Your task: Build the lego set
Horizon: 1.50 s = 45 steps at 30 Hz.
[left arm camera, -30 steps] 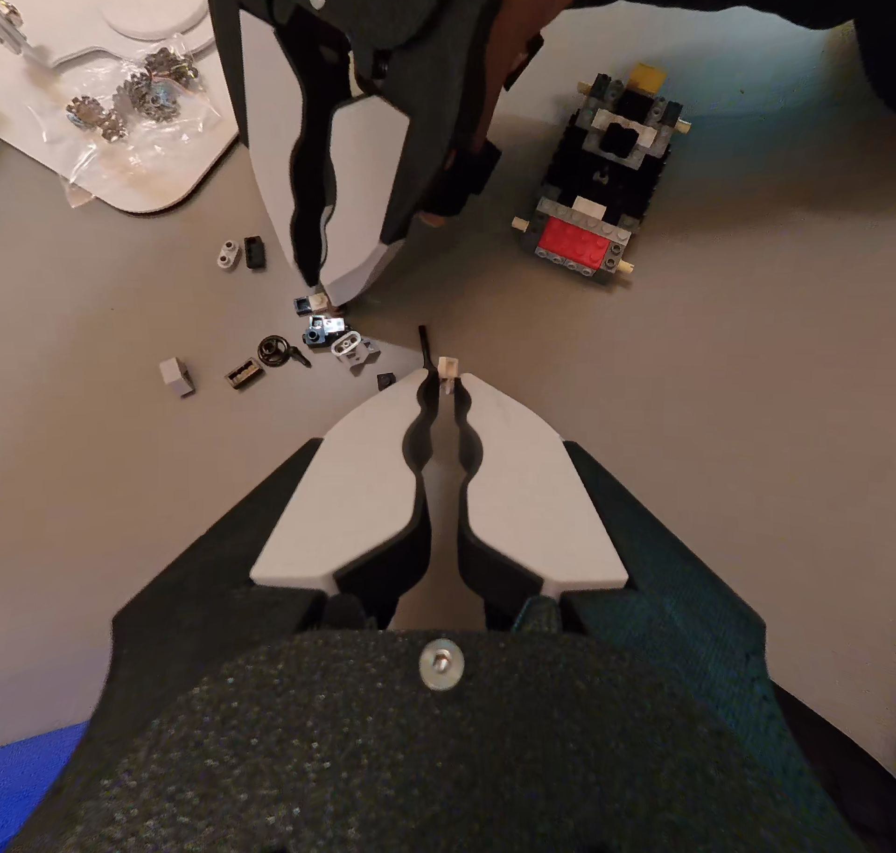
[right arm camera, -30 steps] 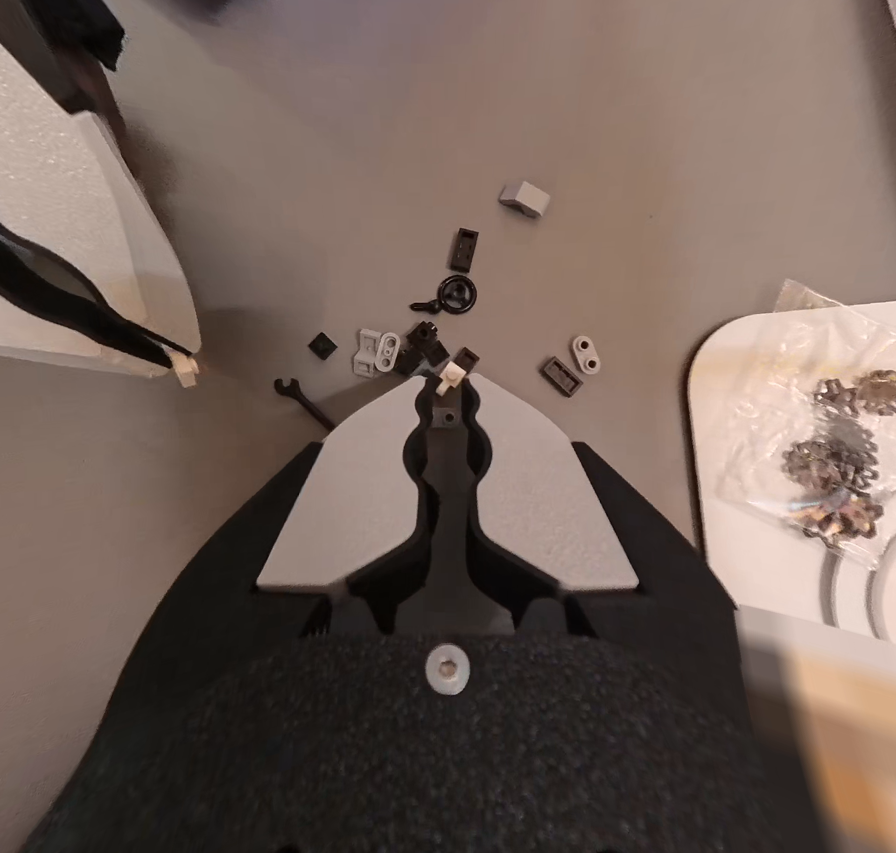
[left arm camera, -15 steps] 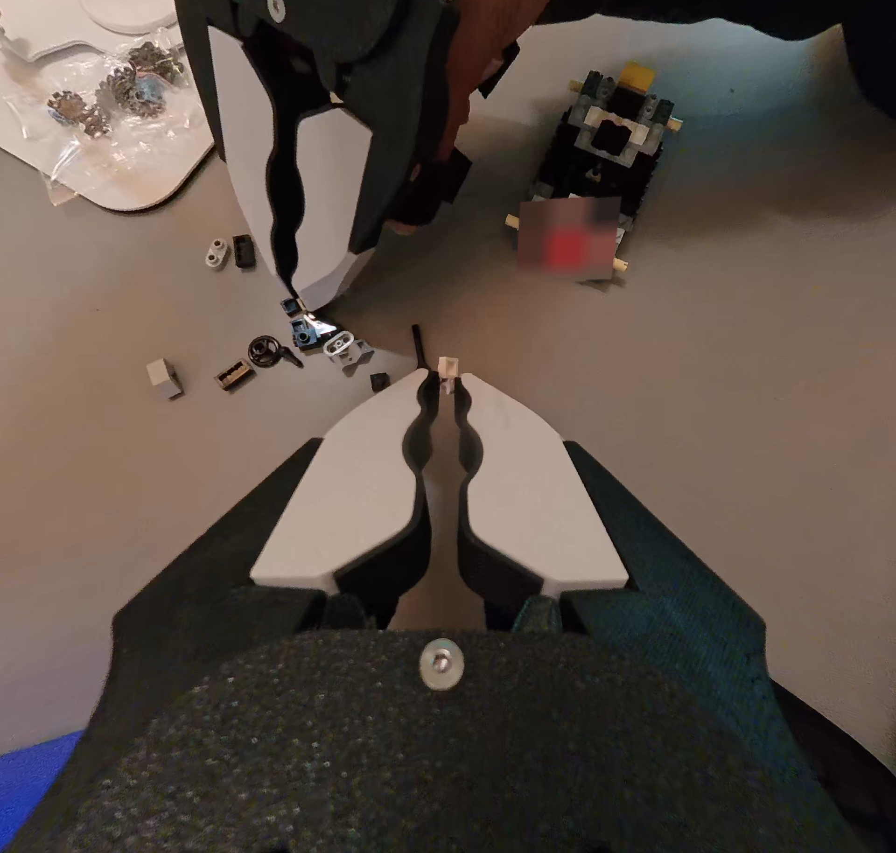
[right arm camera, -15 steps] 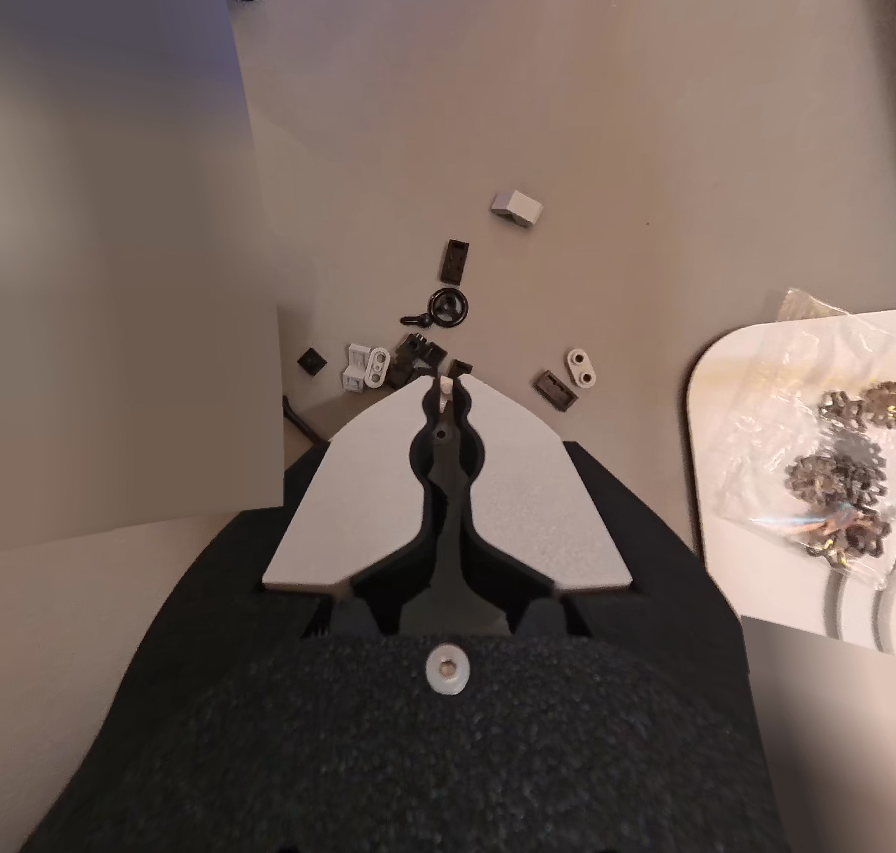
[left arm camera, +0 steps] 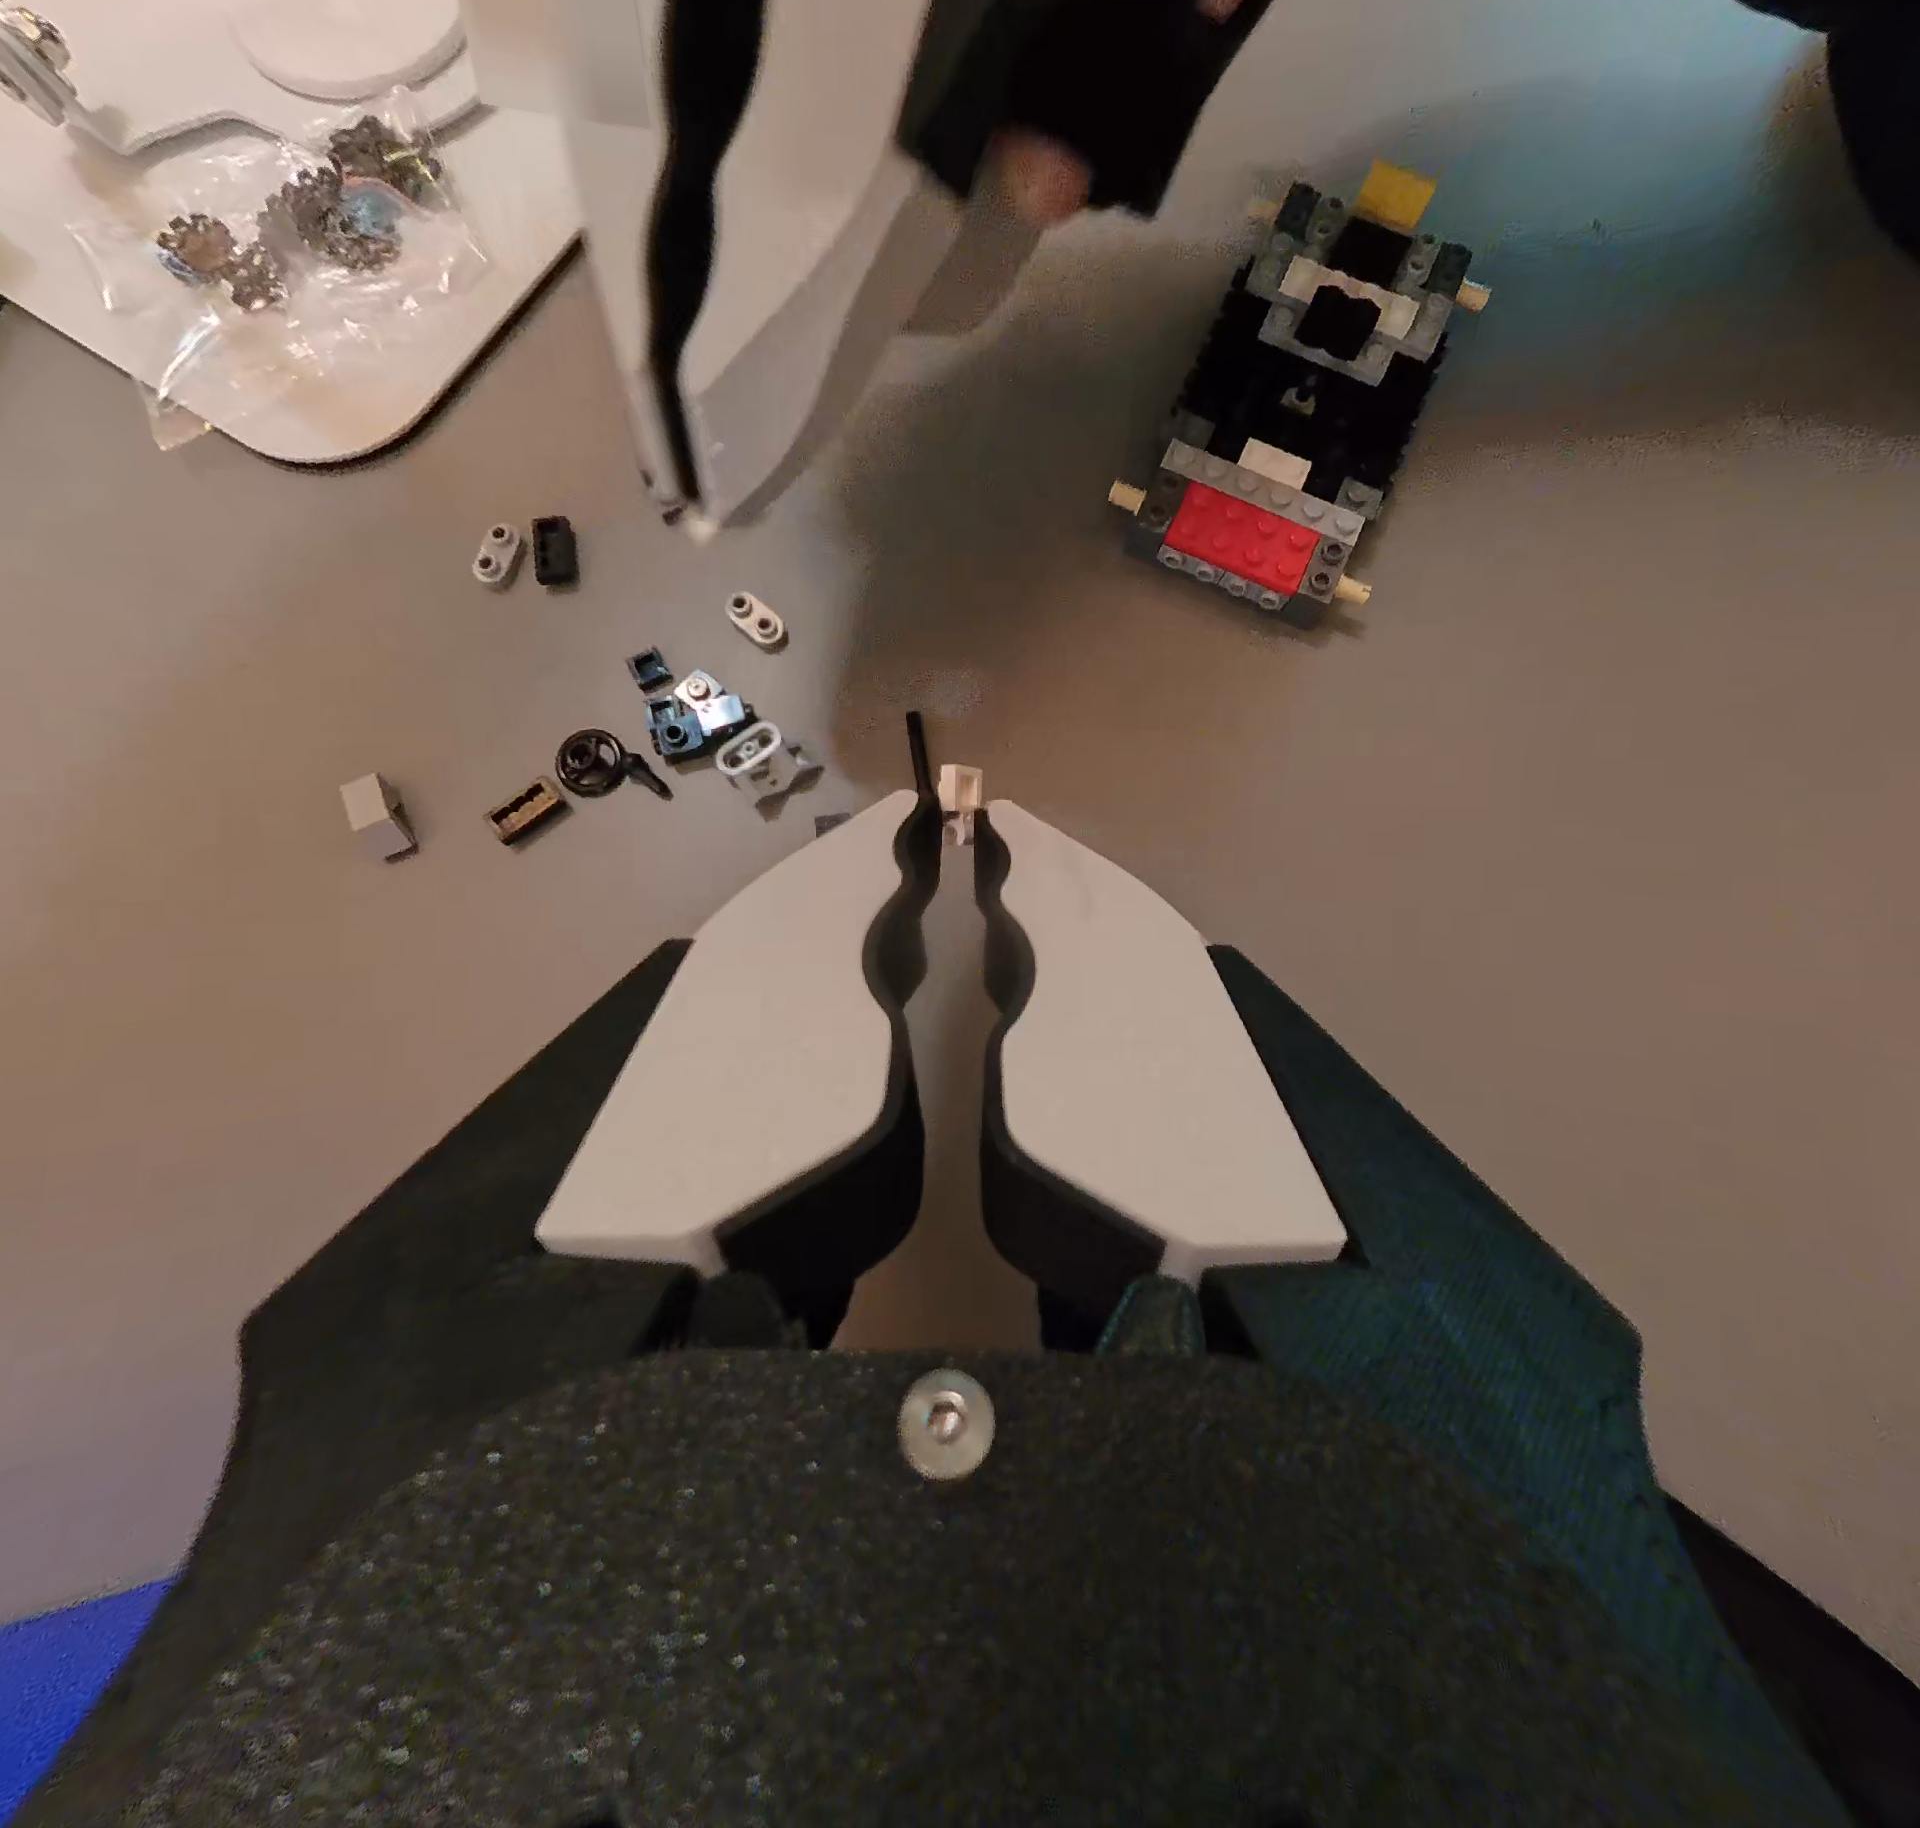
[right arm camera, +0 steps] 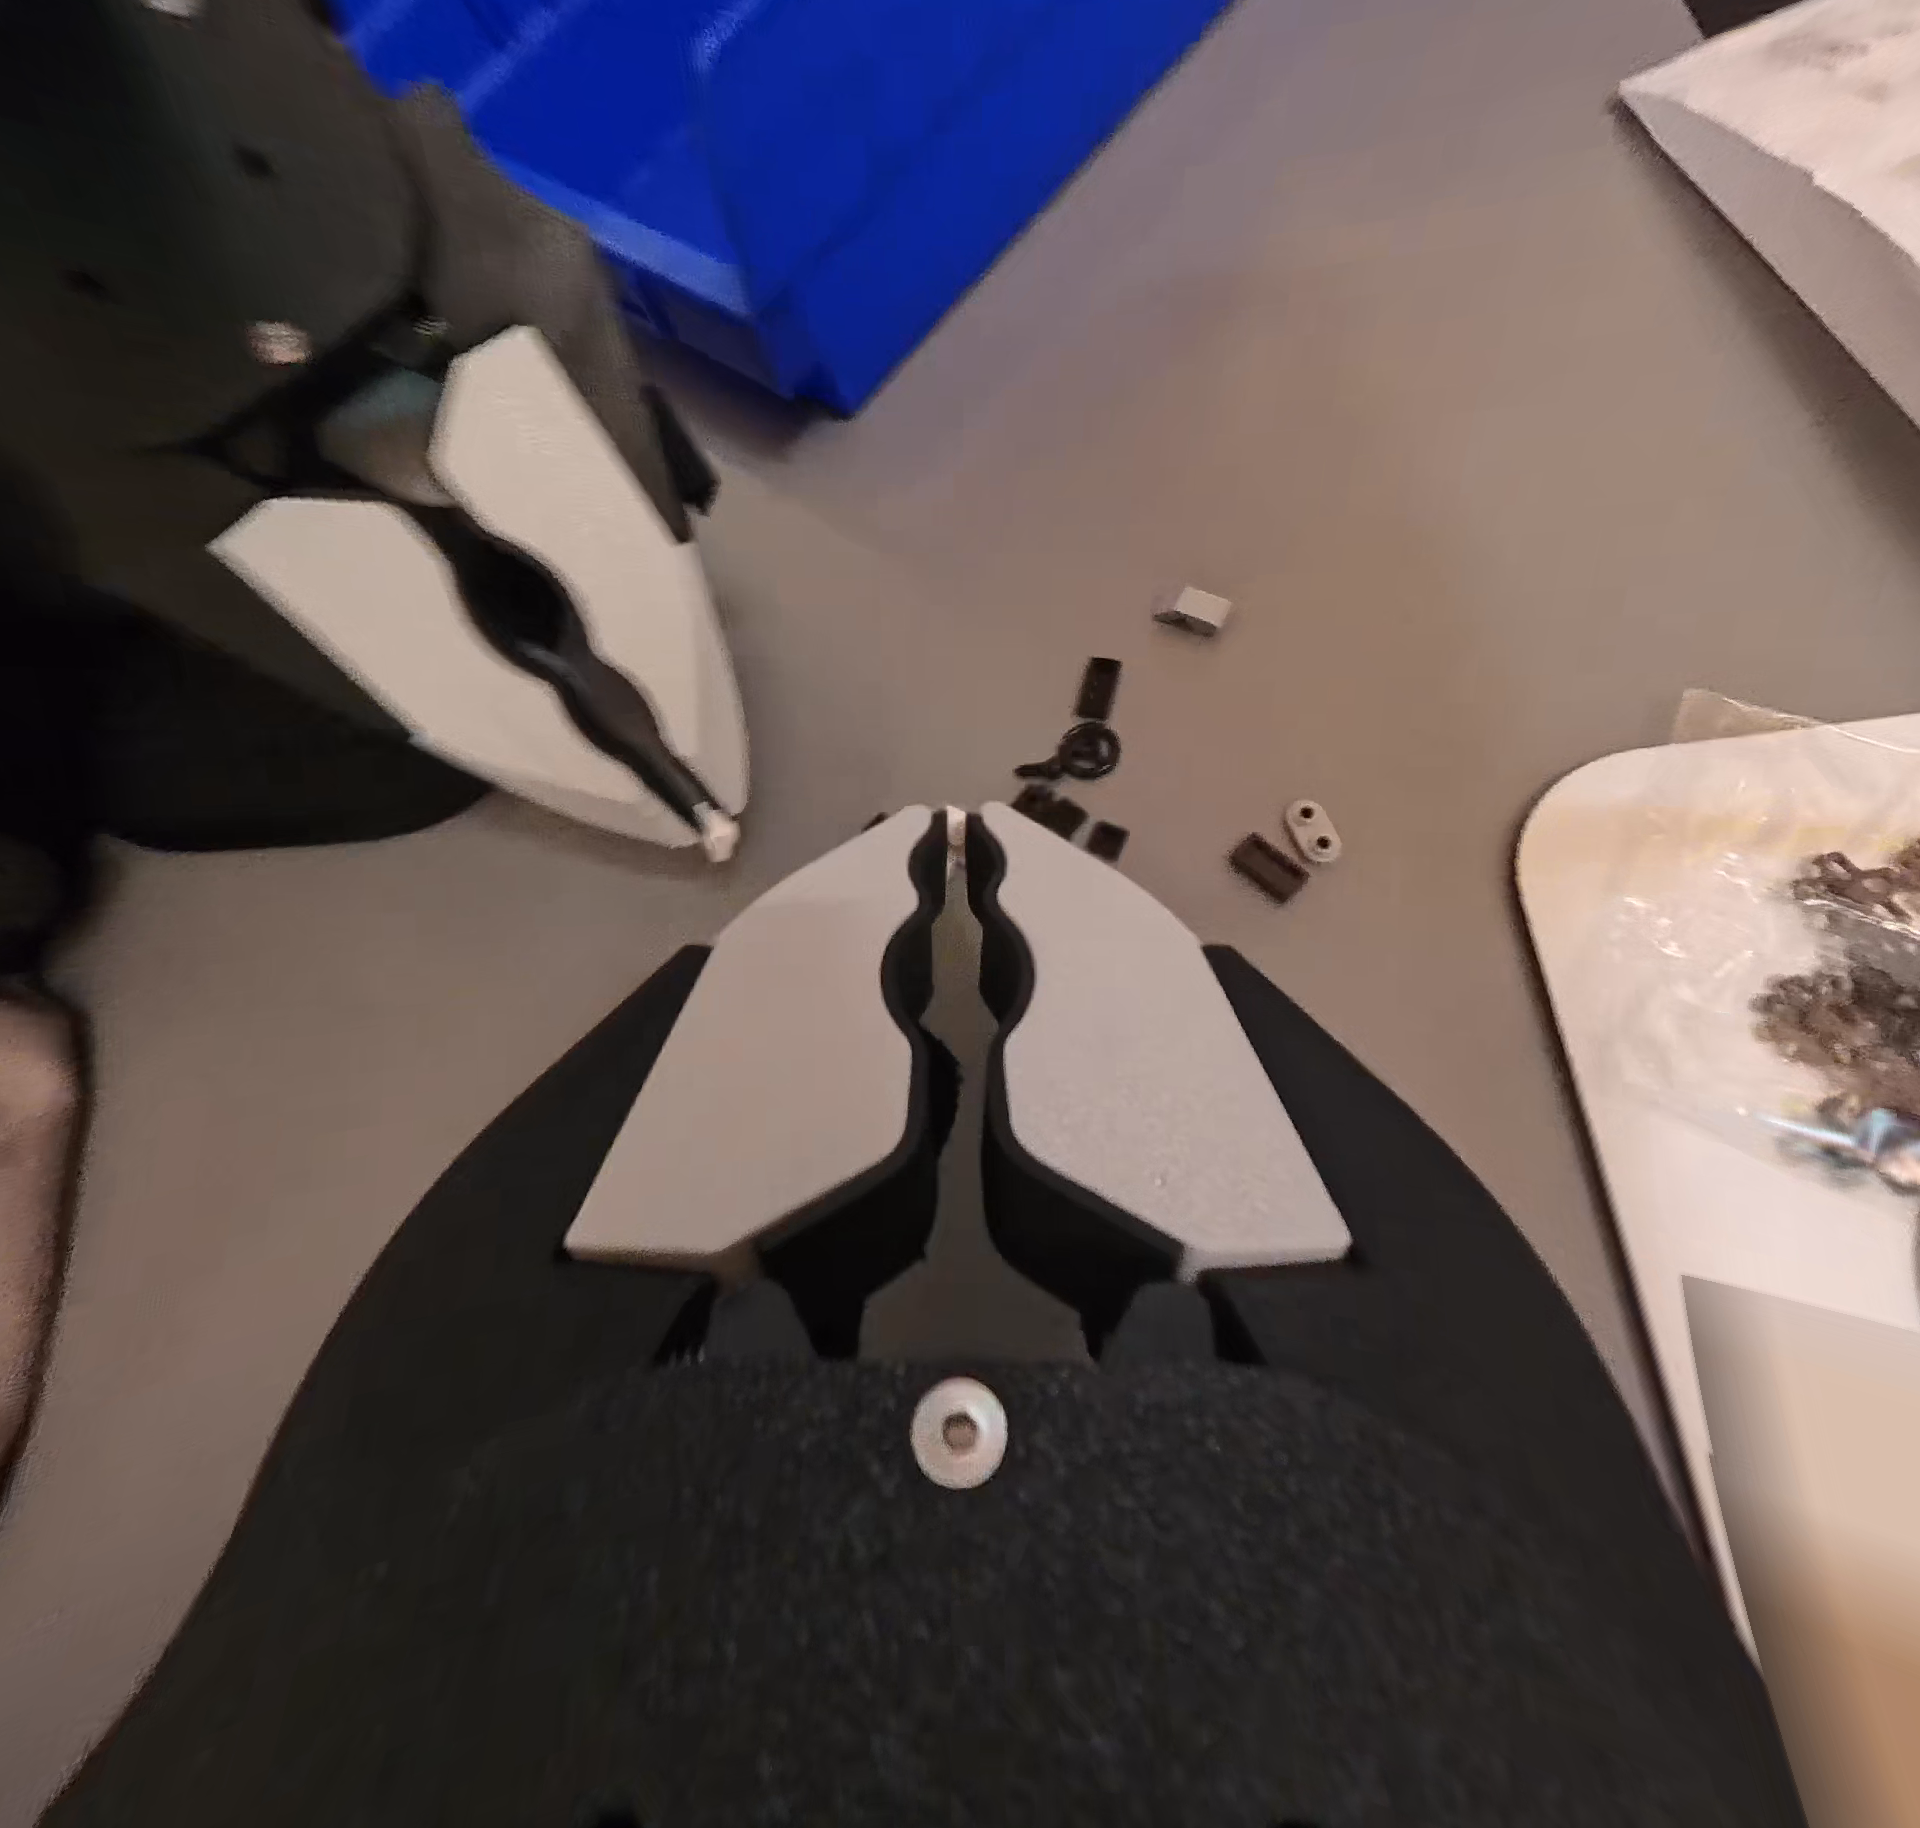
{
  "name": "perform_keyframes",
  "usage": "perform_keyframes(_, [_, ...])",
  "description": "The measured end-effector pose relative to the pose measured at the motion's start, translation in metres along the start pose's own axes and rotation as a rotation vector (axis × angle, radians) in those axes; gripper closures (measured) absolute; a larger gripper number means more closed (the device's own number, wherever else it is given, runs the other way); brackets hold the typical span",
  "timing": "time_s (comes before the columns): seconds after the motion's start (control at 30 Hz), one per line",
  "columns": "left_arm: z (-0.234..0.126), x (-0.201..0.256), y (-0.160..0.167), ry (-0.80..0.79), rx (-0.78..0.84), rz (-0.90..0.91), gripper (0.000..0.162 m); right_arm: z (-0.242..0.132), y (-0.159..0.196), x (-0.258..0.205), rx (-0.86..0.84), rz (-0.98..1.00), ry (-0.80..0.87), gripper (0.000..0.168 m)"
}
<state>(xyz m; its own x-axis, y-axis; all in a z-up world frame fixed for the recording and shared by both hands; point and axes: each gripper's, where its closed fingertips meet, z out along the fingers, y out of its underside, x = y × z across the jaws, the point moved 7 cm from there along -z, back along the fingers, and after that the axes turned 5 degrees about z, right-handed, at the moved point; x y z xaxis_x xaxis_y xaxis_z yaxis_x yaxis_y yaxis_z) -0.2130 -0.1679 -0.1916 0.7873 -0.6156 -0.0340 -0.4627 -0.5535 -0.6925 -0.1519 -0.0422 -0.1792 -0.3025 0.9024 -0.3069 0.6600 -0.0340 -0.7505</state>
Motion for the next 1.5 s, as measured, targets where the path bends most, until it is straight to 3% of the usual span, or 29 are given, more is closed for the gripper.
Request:
perform_keyframes(0.03, [0.001, 0.000, -0.001, -0.001, 0.012, -0.003, 0.156, -0.009, 0.004, -0.004, 0.018, -0.005, -0.024, 0.165])
perform_keyframes(0.23, [0.018, 0.010, -0.018, -0.016, 0.109, 0.029, 0.156, -0.084, 0.069, -0.003, -0.033, -0.031, 0.099, 0.166])
perform_keyframes(0.37, [0.047, 0.017, -0.044, -0.003, 0.075, 0.141, 0.156, -0.116, 0.113, 0.004, -0.077, 0.041, 0.189, 0.166])
perform_keyframes(0.63, [0.119, 0.024, -0.102, 0.325, -0.069, 0.229, 0.156, -0.110, 0.134, -0.001, -0.123, 0.018, 0.242, 0.166])
perform_keyframes(0.83, [0.143, 0.020, -0.110, 0.377, -0.122, 0.221, 0.149, -0.101, 0.132, 0.002, -0.148, -0.006, 0.254, 0.165])
perform_keyframes(0.97, [0.136, 0.017, -0.109, 0.378, -0.037, 0.165, 0.139, -0.105, 0.131, 0.003, -0.122, -0.004, 0.253, 0.160])
perform_keyframes(1.13, [0.109, 0.013, -0.100, 0.380, 0.018, 0.147, 0.137, -0.109, 0.130, 0.001, -0.101, -0.007, 0.235, 0.154])
perform_keyframes(1.3, [0.061, -0.005, -0.082, 0.139, -0.004, 0.180, 0.137, -0.122, 0.124, -0.005, -0.059, -0.009, 0.271, 0.152])
perform_keyframes(1.5, [0.026, -0.016, -0.015, -0.142, -0.099, 0.113, 0.128, -0.142, 0.134, -0.020, 0.026, 0.003, 0.305, 0.153])
